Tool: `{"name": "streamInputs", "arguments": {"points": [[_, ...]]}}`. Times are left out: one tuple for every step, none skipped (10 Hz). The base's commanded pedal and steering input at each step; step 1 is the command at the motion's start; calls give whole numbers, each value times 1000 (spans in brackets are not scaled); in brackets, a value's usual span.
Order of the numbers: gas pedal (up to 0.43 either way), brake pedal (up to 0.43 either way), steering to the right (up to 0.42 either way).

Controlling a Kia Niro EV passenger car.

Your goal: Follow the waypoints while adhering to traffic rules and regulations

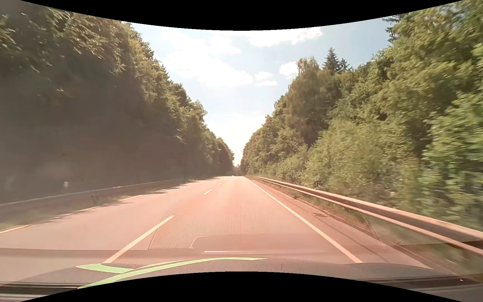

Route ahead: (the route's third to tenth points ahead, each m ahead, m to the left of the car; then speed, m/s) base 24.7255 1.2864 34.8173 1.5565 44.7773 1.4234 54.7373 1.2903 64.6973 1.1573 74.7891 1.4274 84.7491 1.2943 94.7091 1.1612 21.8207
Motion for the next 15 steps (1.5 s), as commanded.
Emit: {"name": "streamInputs", "arguments": {"points": [[79, 0, -1], [79, 0, -1], [79, 0, -1], [79, 0, 0], [67, 0, 0], [67, 0, -2], [67, 0, -4], [67, 0, -6], [67, 0, -6], [67, 0, -6], [67, 0, -6], [67, 0, -6], [67, 0, -5], [67, 0, -5], [67, 0, -4]]}}
